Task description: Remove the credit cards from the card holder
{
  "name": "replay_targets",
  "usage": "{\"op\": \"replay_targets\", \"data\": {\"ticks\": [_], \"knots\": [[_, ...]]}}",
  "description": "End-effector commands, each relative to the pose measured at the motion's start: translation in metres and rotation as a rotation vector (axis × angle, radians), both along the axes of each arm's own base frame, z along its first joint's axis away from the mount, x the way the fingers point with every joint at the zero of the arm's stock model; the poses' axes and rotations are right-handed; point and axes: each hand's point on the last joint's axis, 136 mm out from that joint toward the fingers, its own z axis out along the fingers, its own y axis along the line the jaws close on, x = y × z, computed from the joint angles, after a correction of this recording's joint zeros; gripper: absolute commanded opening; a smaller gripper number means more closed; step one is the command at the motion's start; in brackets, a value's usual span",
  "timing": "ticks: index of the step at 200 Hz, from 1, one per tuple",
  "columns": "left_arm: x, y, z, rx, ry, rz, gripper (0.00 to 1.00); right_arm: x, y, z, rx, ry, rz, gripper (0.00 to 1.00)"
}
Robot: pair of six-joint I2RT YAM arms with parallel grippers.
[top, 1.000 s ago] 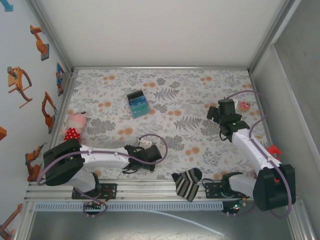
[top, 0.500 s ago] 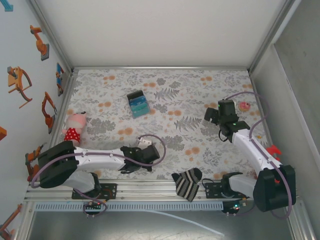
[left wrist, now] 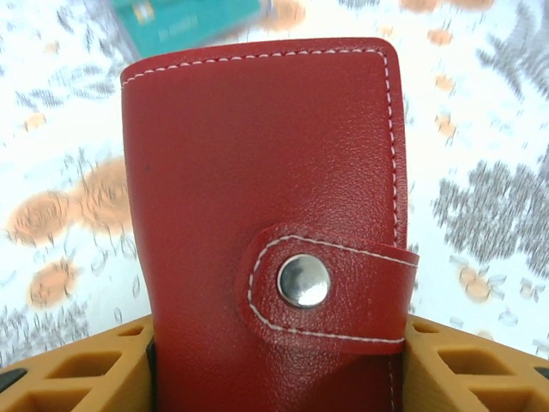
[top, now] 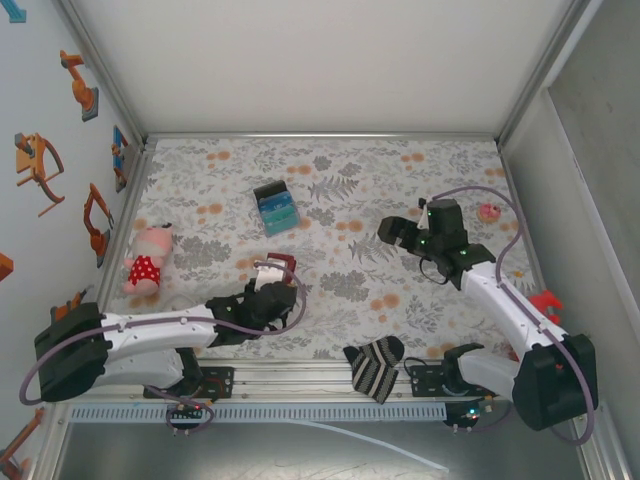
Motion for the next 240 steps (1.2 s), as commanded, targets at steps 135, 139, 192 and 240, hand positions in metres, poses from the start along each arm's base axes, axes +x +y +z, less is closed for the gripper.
{"op": "replay_targets", "data": {"ticks": [135,139,192,240], "knots": [[0.013,-0.071,0.088,-0.164,-0.342,-0.317,0.47,-0.046,0.176,0.076,0.361,-0.108,0.613,0.85],[0.013,-0.072,0.089,-0.168,-0.342,-0.318,0.47,-0.046,0.177,0.075,0.361,-0.107,0.615,0.85],[0.015,-0.084,0.099,-0.208,-0.367,-0.331,0.47,-0.048,0.199,0.060,0.362,-0.049,0.662,0.69],[0.020,-0.088,0.110,-0.237,-0.398,-0.323,0.51,-0.046,0.203,0.063,0.365,-0.055,0.664,0.35]]}}
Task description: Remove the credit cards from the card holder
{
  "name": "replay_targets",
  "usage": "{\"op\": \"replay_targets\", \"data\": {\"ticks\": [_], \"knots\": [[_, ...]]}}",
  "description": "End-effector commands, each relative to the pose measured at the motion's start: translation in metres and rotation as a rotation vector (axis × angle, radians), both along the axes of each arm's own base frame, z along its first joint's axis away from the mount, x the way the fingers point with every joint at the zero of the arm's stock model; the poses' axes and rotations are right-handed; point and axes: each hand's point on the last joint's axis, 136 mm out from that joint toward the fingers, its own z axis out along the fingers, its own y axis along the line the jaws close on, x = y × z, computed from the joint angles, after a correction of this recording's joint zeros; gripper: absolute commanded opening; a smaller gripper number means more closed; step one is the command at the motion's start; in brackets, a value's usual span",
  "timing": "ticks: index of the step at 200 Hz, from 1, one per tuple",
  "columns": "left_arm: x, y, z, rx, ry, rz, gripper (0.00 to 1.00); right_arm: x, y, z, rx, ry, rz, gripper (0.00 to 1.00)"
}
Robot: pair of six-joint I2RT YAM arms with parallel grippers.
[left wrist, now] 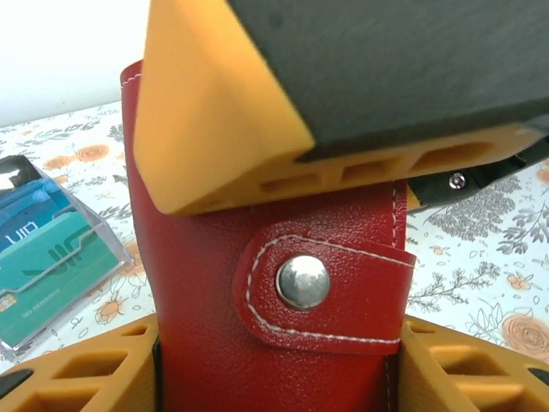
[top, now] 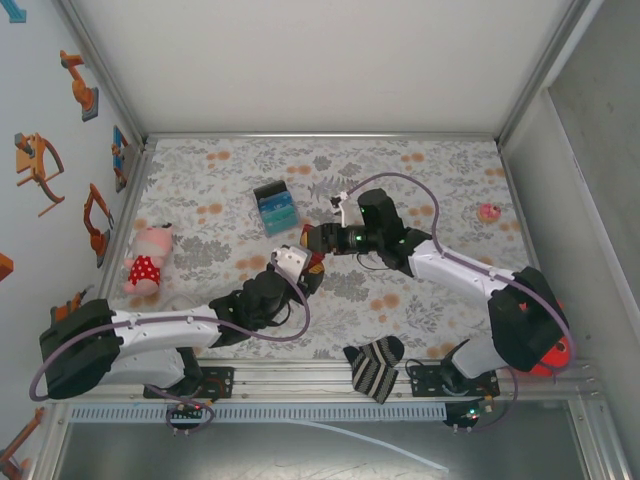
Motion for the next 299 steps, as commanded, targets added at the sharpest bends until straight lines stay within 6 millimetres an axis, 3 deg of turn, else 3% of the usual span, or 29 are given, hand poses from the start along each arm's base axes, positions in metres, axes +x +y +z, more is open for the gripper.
{"op": "replay_targets", "data": {"ticks": [1,20,55,76,123,163,185,220,265,299], "knots": [[0.007,-0.011,0.035,-0.088,-0.061,-0.004,0.52,0.002,0.006,0.025,0.044,-0.054,0.019,0.34],[0.007,-0.011,0.040,-0.096,-0.065,-0.009,0.65,0.005,0.002,0.030,0.000,-0.105,0.020,0.19],[-0.010,0.001,0.054,-0.169,-0.065,-0.085,0.90,0.012,-0.012,0.045,-0.093,-0.226,0.025,0.14],[-0.021,0.019,0.062,-0.185,-0.055,-0.112,0.99,0.014,-0.019,0.058,-0.124,-0.302,0.044,0.11],[-0.038,0.072,0.078,-0.241,-0.015,-0.125,0.96,-0.006,-0.018,0.084,-0.090,-0.376,0.219,0.08],[-0.051,0.090,0.094,-0.275,-0.034,-0.199,0.86,-0.023,-0.014,0.103,-0.047,-0.434,0.382,0.08],[-0.051,0.085,0.092,-0.242,-0.007,-0.219,0.83,-0.027,-0.012,0.112,-0.014,-0.447,0.430,0.07],[-0.046,0.055,0.087,-0.190,0.029,-0.326,0.86,-0.025,-0.016,0.117,0.015,-0.435,0.455,0.05],[-0.031,0.038,0.097,-0.295,0.102,-0.491,0.85,-0.035,-0.021,0.121,0.048,-0.442,0.511,0.05],[-0.053,0.023,0.113,-0.333,0.120,-0.706,0.84,-0.040,-0.022,0.119,0.052,-0.450,0.536,0.05]]}}
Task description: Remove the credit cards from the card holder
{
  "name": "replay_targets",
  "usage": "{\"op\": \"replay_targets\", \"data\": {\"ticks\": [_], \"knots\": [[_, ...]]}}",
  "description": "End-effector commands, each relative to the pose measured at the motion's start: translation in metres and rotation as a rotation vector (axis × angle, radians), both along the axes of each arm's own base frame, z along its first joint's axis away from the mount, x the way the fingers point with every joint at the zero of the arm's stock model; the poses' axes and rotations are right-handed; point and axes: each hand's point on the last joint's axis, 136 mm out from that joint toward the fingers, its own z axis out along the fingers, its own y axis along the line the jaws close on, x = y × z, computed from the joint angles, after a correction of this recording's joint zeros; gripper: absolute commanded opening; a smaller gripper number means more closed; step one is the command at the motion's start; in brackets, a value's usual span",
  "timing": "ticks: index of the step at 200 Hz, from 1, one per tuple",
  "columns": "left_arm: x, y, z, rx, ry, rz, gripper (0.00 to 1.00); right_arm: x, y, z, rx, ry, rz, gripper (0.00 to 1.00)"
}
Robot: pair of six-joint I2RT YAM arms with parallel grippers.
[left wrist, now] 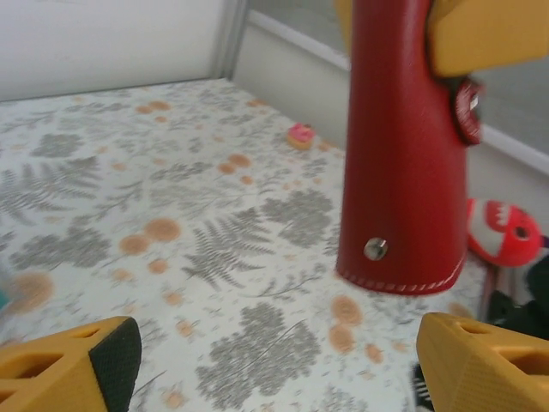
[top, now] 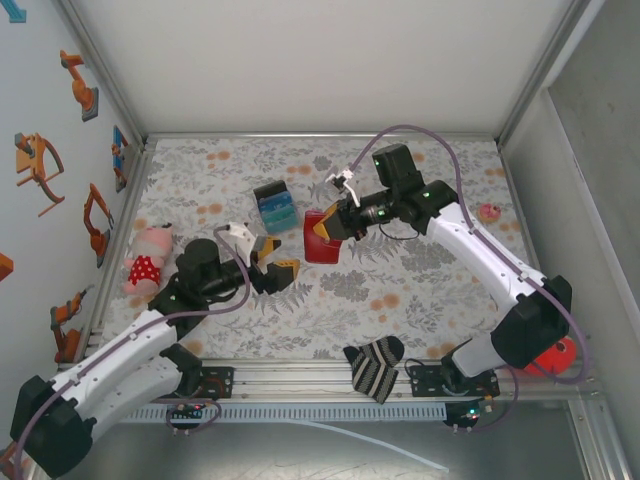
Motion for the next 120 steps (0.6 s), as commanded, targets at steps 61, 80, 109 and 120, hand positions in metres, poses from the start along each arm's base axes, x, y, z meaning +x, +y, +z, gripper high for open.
{"op": "replay_targets", "data": {"ticks": [61,80,109,120], "knots": [[-0.027,-0.034,0.050,-0.117,-0.037,-0.311,0.73,-0.011,0.003,0.024,0.082,-0.027,0.094,0.05],[-0.022,-0.040,0.048,-0.111,-0.020,-0.314,0.66,-0.011,0.005,0.026,0.089,-0.026,0.092,0.05],[-0.019,-0.050,0.048,-0.122,0.007,-0.346,0.53,-0.010,0.006,0.027,0.088,-0.030,0.084,0.05],[-0.019,-0.053,0.046,-0.119,0.013,-0.354,0.50,-0.010,0.007,0.026,0.086,-0.030,0.082,0.05]]}}
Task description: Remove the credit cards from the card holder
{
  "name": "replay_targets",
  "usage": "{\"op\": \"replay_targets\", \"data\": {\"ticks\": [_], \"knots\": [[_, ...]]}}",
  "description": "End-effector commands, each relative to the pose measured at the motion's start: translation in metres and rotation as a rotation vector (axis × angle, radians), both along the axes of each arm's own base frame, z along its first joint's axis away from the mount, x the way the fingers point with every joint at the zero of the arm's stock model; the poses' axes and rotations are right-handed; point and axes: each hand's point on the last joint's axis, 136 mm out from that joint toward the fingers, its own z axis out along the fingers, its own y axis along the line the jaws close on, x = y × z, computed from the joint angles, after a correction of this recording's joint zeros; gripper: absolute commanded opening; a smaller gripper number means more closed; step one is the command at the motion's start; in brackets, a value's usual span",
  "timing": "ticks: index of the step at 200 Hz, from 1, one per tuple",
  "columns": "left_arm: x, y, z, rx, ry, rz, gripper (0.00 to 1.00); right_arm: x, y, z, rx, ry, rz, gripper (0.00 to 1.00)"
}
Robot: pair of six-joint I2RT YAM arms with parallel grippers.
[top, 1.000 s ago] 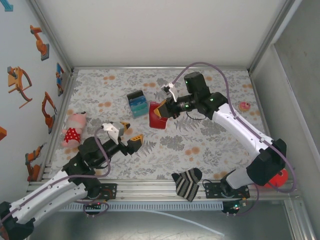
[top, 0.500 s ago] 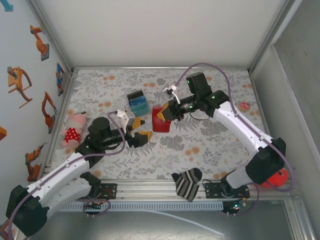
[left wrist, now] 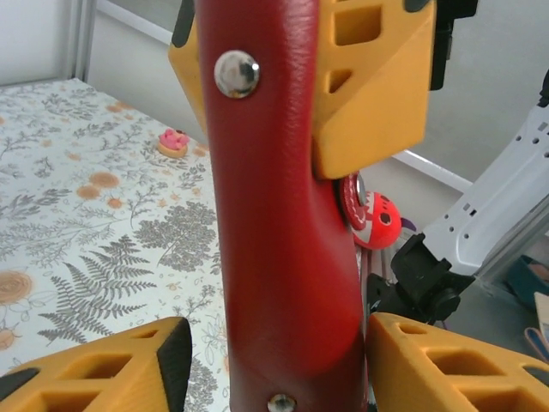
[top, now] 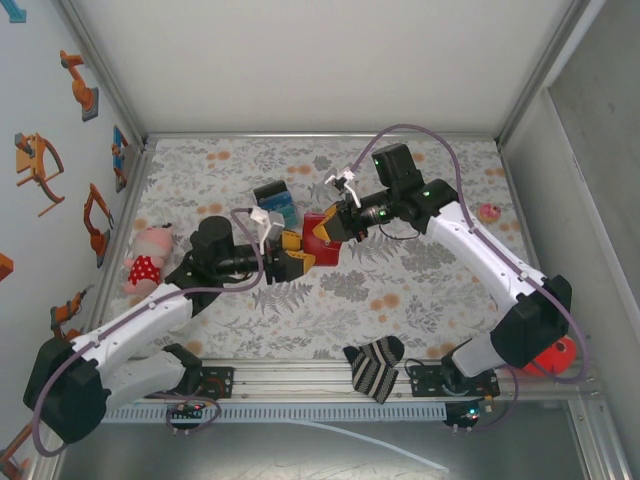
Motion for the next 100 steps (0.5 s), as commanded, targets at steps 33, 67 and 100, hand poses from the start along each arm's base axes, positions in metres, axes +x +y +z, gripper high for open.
{"op": "replay_targets", "data": {"ticks": [33,67,100], "knots": [[-0.004,-0.014,0.020,-0.048,-0.022,-0.064,0.18,0.005,0.006,0.013,0.018,-0.039,-0.013,0.06],[0.000,-0.006,0.016,-0.023,-0.035,0.001,0.00,0.022,-0.004,0.014,-0.040,-0.122,-0.168,0.38],[0.023,0.014,0.012,0.014,-0.076,0.213,0.00,0.059,-0.028,0.022,-0.075,-0.146,-0.510,0.61]]}}
